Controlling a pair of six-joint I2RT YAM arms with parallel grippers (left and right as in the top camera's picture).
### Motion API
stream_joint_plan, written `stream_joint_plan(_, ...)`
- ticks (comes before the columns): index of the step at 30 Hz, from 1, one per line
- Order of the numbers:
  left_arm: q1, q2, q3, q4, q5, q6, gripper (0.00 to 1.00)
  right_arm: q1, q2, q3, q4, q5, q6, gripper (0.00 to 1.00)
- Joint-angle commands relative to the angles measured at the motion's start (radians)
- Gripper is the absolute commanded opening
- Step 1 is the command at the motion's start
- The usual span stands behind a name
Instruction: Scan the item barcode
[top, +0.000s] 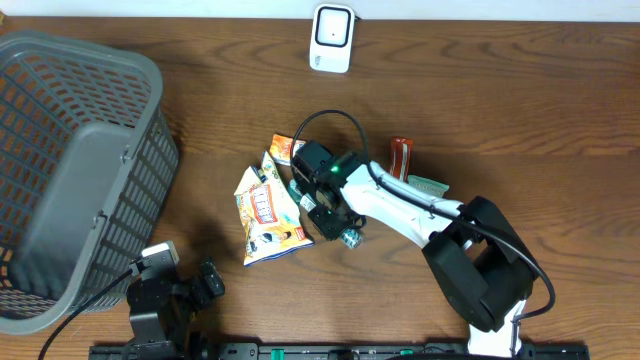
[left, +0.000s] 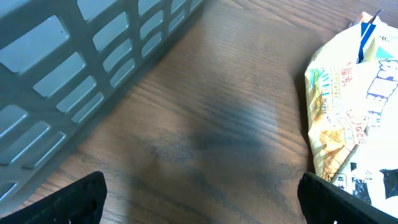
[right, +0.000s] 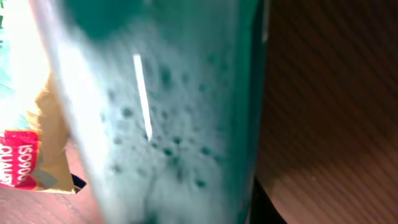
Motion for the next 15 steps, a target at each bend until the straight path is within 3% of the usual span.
stream_joint_plan(1,0.005,-0.002,-0.017,-0.046,-0.009,0.02,0.98,-0.025,0.127,-0.06,-0.045,-0.086,0.031,0.01)
stream_joint_plan(11,0.005,-0.002,-0.017,-0.046,-0.009,0.02,0.98,-0.22,0.106,-0.026,0.023,-0.661,-0.071,0.01)
stream_joint_plan(15,0.005,-0.002,-0.017,-0.046,-0.009,0.02,0.98,-0.277,0.105,-0.025,0.058,-0.734,-0.079,0.01)
